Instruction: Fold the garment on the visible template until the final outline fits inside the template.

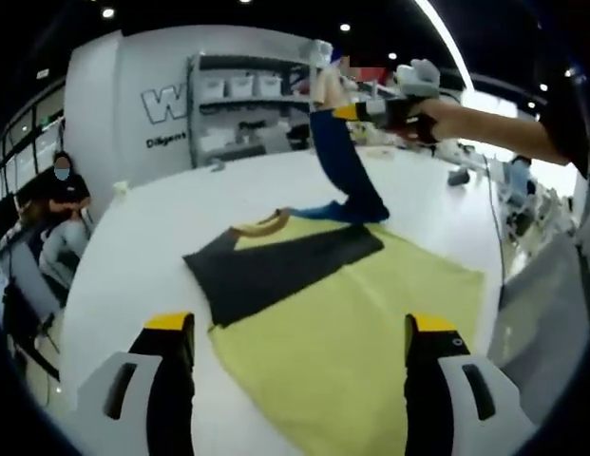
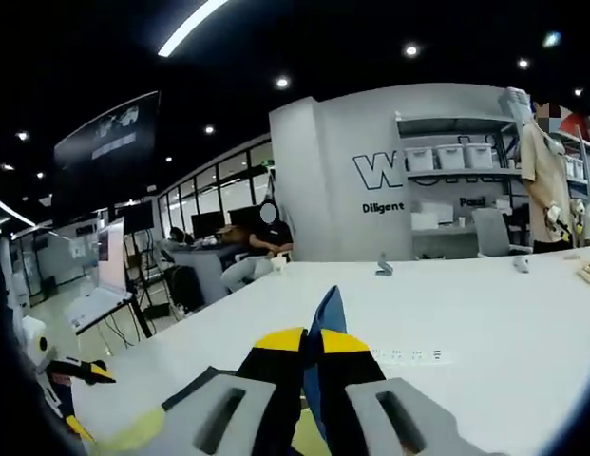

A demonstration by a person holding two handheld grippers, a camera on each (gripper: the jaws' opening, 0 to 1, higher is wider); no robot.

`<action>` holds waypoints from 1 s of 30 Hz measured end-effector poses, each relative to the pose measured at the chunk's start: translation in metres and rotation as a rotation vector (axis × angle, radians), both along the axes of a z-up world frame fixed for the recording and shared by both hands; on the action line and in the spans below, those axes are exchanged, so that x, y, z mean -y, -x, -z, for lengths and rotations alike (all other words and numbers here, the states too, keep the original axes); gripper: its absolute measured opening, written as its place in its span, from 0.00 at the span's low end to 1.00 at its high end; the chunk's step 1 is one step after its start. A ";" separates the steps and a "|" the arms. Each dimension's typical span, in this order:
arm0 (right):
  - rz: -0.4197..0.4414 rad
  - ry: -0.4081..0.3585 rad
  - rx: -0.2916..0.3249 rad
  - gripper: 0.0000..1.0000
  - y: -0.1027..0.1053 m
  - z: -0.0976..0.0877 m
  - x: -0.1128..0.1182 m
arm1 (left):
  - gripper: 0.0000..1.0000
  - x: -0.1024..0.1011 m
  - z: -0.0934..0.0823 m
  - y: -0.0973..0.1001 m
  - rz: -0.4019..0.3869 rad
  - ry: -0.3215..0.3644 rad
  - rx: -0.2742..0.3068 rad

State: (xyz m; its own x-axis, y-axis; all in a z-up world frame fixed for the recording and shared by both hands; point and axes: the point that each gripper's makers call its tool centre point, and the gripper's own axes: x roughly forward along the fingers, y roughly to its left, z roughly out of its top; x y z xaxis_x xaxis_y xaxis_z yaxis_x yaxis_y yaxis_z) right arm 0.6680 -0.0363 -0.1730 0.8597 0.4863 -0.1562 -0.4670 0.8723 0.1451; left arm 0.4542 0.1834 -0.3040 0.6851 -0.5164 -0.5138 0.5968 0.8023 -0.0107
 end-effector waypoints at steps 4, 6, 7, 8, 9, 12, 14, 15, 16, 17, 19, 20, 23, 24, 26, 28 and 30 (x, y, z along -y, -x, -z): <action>-0.030 -0.028 -0.004 0.00 0.001 0.002 -0.029 | 0.93 0.005 0.003 0.007 0.028 -0.009 -0.010; -0.042 -0.038 -0.006 0.00 0.003 0.002 -0.041 | 0.92 0.004 0.004 0.008 0.030 -0.012 -0.015; -0.056 -0.066 -0.013 0.00 0.005 0.000 -0.051 | 0.92 0.003 0.005 0.009 0.027 -0.021 -0.017; -0.064 -0.085 -0.024 0.00 0.006 0.002 -0.058 | 0.91 0.002 0.005 0.010 0.023 -0.025 -0.022; -0.081 -0.085 -0.029 0.00 0.005 0.006 -0.069 | 0.90 0.002 0.006 0.012 0.017 -0.026 -0.035; -0.106 -0.063 -0.035 0.00 0.011 0.016 -0.089 | 0.90 -0.001 0.004 0.012 0.001 -0.021 -0.036; -0.128 -0.029 -0.042 0.00 0.016 0.026 -0.103 | 0.90 -0.004 0.005 0.013 -0.008 -0.015 -0.039; -0.130 -0.003 -0.040 0.00 0.016 0.034 -0.107 | 0.89 -0.005 0.006 0.013 -0.011 -0.018 -0.042; -0.133 0.034 -0.039 0.00 0.018 0.044 -0.113 | 0.88 -0.006 0.007 0.014 -0.018 -0.029 -0.048; -0.135 0.039 -0.040 0.00 0.021 0.048 -0.119 | 0.86 -0.009 0.008 0.015 -0.028 -0.046 -0.055; -0.149 0.044 -0.066 0.00 0.027 0.065 -0.132 | 0.84 -0.013 0.010 0.015 -0.035 -0.064 -0.055; -0.166 0.049 -0.078 0.00 0.030 0.071 -0.138 | 0.84 -0.013 0.010 0.015 -0.037 -0.063 -0.056; -0.203 0.061 -0.099 0.00 0.038 0.085 -0.155 | 0.85 -0.013 0.010 0.018 -0.053 -0.040 -0.061; -0.221 0.073 -0.098 0.00 0.041 0.090 -0.162 | 0.85 -0.014 0.011 0.018 -0.056 -0.044 -0.063; -0.234 0.088 -0.116 0.00 0.042 0.102 -0.170 | 0.85 -0.015 0.012 0.019 -0.059 -0.050 -0.070; -0.248 0.105 -0.129 0.00 0.043 0.112 -0.176 | 0.85 -0.017 0.014 0.020 -0.066 -0.048 -0.077; -0.264 0.115 -0.166 0.00 0.045 0.127 -0.182 | 0.84 -0.020 0.016 0.021 -0.073 -0.049 -0.084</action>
